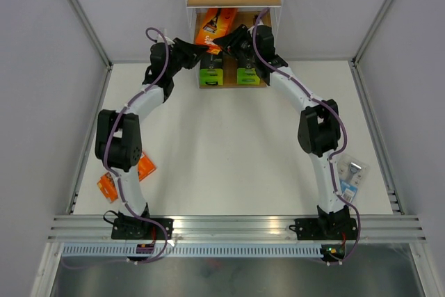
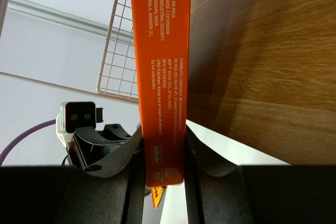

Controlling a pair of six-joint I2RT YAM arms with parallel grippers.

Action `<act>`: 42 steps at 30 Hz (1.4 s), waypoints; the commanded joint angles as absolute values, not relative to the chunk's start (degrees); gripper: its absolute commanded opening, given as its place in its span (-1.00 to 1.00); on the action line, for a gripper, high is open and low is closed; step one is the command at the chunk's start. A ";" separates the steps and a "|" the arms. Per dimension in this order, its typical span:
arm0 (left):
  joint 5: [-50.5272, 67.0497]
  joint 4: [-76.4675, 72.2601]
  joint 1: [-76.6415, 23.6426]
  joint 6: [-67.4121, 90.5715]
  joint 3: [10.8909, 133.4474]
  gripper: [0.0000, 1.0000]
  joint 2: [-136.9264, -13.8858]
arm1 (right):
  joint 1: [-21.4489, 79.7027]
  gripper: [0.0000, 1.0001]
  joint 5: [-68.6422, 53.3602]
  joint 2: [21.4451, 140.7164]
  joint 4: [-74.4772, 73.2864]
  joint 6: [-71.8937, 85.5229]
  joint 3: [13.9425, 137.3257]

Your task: Place and organize the shaving razors onto the shelf

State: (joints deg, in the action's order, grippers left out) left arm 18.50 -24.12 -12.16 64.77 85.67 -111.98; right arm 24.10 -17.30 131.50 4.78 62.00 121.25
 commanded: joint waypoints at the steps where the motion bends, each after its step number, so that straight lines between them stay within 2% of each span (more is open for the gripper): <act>1: 17.93 -29.70 -12.83 67.59 88.50 -0.60 -113.64 | 24.79 -0.70 -19.95 132.71 5.80 62.05 124.19; 4: 16.97 -30.85 -13.09 68.46 88.24 -0.90 -113.91 | 24.79 -0.64 -19.95 132.45 5.63 61.79 124.28; 5: 15.66 -31.02 -13.18 68.73 87.55 -0.95 -113.73 | 24.87 -0.54 -20.04 132.10 5.63 61.61 124.10; 7: 14.07 -33.13 -13.36 69.78 86.49 -0.95 -113.12 | 24.79 -0.41 -19.95 131.84 4.93 61.00 123.75; 8: 12.67 -33.66 -13.45 70.57 85.35 -0.95 -112.94 | 24.79 -0.24 -19.95 131.31 3.96 60.56 123.75; 12: 9.41 -34.28 -13.89 70.58 84.38 -0.95 -111.54 | 24.79 0.21 -19.51 129.64 0.45 58.36 123.23; 14: 6.96 -32.88 -14.32 69.79 84.38 -0.95 -110.49 | 24.79 0.33 -18.64 128.07 -2.52 56.96 122.79; 25: -7.99 -26.28 -18.72 66.89 83.85 -0.95 -106.88 | 24.61 0.41 -12.31 116.03 -8.17 49.49 111.37; 32: -23.10 -20.40 -24.25 68.11 84.29 -0.95 -106.26 | 22.16 0.50 -9.85 104.34 -13.79 42.37 102.24; 37: -27.41 -19.16 -24.70 69.87 84.46 -0.95 -106.96 | 19.34 0.57 -7.21 94.69 -15.12 38.50 91.44; 42: -29.27 -16.88 -24.70 69.61 87.79 -0.95 -108.01 | 17.49 0.64 -3.52 88.61 -16.34 34.99 86.31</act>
